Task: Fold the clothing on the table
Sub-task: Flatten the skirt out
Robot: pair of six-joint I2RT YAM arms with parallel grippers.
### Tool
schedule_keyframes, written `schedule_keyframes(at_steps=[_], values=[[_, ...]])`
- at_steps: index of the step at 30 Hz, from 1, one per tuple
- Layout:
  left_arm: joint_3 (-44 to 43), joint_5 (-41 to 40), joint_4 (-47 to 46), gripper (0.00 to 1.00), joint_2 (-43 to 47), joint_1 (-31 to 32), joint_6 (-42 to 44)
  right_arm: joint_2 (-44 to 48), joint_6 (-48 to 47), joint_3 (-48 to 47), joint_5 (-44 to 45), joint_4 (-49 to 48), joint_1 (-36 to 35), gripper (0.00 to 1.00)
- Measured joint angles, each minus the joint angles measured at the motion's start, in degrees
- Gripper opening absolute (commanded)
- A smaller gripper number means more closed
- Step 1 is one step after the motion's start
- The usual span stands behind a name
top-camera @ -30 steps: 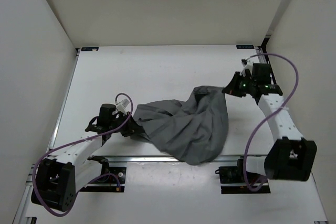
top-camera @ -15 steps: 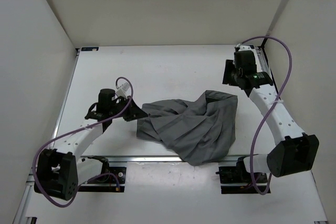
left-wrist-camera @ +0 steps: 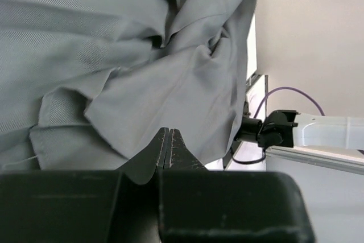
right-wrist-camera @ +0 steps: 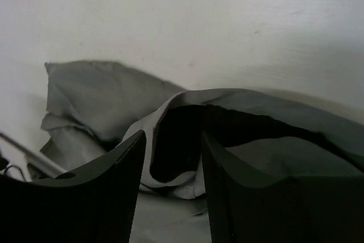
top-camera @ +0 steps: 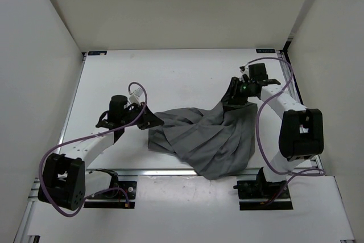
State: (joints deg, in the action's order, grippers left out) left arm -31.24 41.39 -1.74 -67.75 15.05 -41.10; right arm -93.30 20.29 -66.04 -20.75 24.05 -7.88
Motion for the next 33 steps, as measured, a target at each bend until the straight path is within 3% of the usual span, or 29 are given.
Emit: schedule_keyframes(at_steps=[4, 8, 16, 18, 20, 21, 25, 28, 30, 33], values=[[1.5, 0.0, 0.0, 0.00, 0.0, -0.2, 0.0, -1.4, 1.9, 2.3, -6.2, -2.0, -0.9, 0.47], [2.3, 0.0, -0.1, 0.00, 0.1, -0.3, 0.0, -1.4, 3.3, 4.1, -9.4, -3.5, -1.6, 0.36], [3.7, 0.0, 0.0, 0.00, 0.6, -1.1, 0.0, -0.9, 2.5, 4.0, -9.6, -0.4, -3.8, 0.33], [3.7, 0.0, 0.0, 0.00, 0.7, -1.2, 0.0, -0.9, 1.5, 3.8, -8.9, 1.6, -4.5, 0.25], [3.7, 0.0, 0.0, 0.00, 0.9, -1.4, 0.1, -0.9, 0.3, 3.0, -7.6, 4.9, -5.2, 0.00], [3.8, 0.0, 0.0, 0.00, 0.9, -1.4, 0.1, -0.9, -0.3, 2.2, -6.7, 6.6, -5.4, 0.00], [3.8, 0.0, 0.0, 0.00, 0.9, -1.5, 0.1, -1.7, -1.6, -6.7, -2.0, 14.5, -6.5, 0.00], [3.9, 0.0, 0.0, 0.00, 0.9, -1.5, 0.0, -4.4, -2.6, -19.1, 0.1, 16.4, -7.4, 0.04], [4.0, 0.0, 0.0, 0.00, 0.8, -1.4, 0.1, -7.7, -2.8, -27.8, -0.3, 15.8, -7.7, 0.38], [4.2, 0.0, 0.1, 0.00, 0.6, -1.2, 0.1, -14.6, -3.7, -38.7, -3.1, 13.4, -7.1, 0.44]])
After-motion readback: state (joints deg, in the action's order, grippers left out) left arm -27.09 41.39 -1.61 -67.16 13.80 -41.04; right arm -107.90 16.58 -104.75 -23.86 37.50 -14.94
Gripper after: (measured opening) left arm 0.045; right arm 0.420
